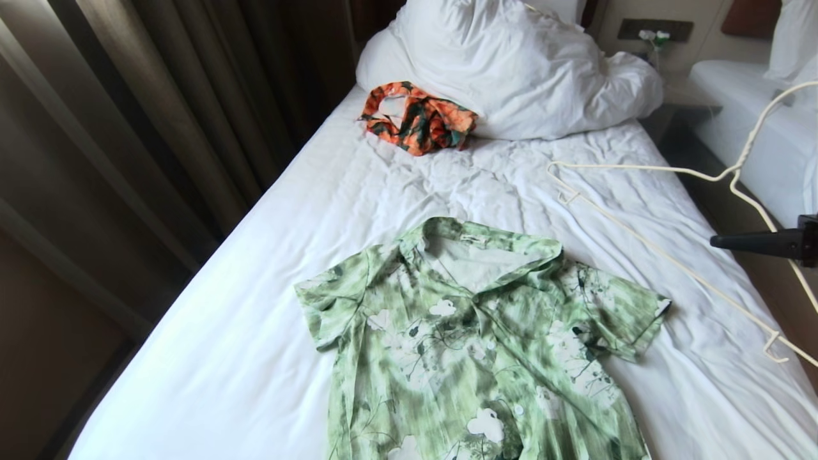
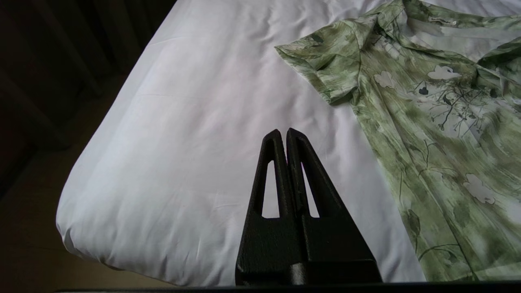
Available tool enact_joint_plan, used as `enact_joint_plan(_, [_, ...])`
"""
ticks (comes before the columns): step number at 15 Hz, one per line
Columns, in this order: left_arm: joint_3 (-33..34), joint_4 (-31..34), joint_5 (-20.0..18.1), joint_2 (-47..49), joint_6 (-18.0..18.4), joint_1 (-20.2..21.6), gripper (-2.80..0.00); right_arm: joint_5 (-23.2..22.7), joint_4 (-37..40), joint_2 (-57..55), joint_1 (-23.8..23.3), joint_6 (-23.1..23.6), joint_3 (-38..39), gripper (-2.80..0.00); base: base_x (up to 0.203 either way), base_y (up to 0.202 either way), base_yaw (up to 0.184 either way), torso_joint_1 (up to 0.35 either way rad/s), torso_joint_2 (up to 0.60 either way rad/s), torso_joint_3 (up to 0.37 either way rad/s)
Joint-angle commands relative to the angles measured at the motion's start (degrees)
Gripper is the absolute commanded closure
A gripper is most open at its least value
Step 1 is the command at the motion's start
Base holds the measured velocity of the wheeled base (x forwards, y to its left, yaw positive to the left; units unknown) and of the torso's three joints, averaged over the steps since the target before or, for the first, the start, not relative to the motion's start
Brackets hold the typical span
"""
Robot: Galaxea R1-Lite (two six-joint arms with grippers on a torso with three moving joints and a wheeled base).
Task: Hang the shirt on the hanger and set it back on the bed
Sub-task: Lift the shirt and hanger
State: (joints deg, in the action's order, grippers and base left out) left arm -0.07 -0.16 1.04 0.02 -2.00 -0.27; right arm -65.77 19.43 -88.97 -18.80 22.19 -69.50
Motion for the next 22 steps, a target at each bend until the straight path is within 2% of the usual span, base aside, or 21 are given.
enact_joint_plan(1, [0.0, 0.0, 0.0, 0.0, 0.0, 0.0, 0.00, -0.3, 0.2, 1.9, 6.1, 0.1, -1.7, 0.00, 0.000, 0.000, 0.000, 0.000, 0.00, 0.000])
enact_joint_plan(4, [0.0, 0.0, 0.0, 0.0, 0.0, 0.0, 0.00, -0.5, -0.2, 0.7, 12.7, 0.2, -2.1, 0.00, 0.000, 0.000, 0.000, 0.000, 0.00, 0.000])
enact_joint_plan(6, [0.0, 0.0, 0.0, 0.0, 0.0, 0.0, 0.00, -1.3, -1.1, -3.0, 13.1, 1.1, -3.2, 0.00, 0.000, 0.000, 0.000, 0.000, 0.00, 0.000])
enact_joint_plan(9, [0.0, 0.0, 0.0, 0.0, 0.0, 0.0, 0.00, -2.0, -8.9, -10.7, 14.0, 4.7, -4.0, 0.00, 0.000, 0.000, 0.000, 0.000, 0.00, 0.000])
enact_joint_plan(11, [0.0, 0.0, 0.0, 0.0, 0.0, 0.0, 0.00, -1.3, -14.1, -12.2, 18.0, 5.7, -4.6, 0.00, 0.000, 0.000, 0.000, 0.000, 0.00, 0.000])
enact_joint_plan(15, [0.0, 0.0, 0.0, 0.0, 0.0, 0.0, 0.00, 3.4, -14.8, -12.4, 22.7, 4.0, -4.7, 0.00, 0.000, 0.000, 0.000, 0.000, 0.00, 0.000])
enact_joint_plan(19, [0.0, 0.0, 0.0, 0.0, 0.0, 0.0, 0.00, 4.4, -14.9, -8.7, 23.1, 2.2, -1.5, 0.00, 0.000, 0.000, 0.000, 0.000, 0.00, 0.000])
enact_joint_plan(22, [0.0, 0.0, 0.0, 0.0, 0.0, 0.0, 0.00, 12.3, -15.0, -4.9, 25.3, 1.1, 1.9, 0.00, 0.000, 0.000, 0.000, 0.000, 0.00, 0.000])
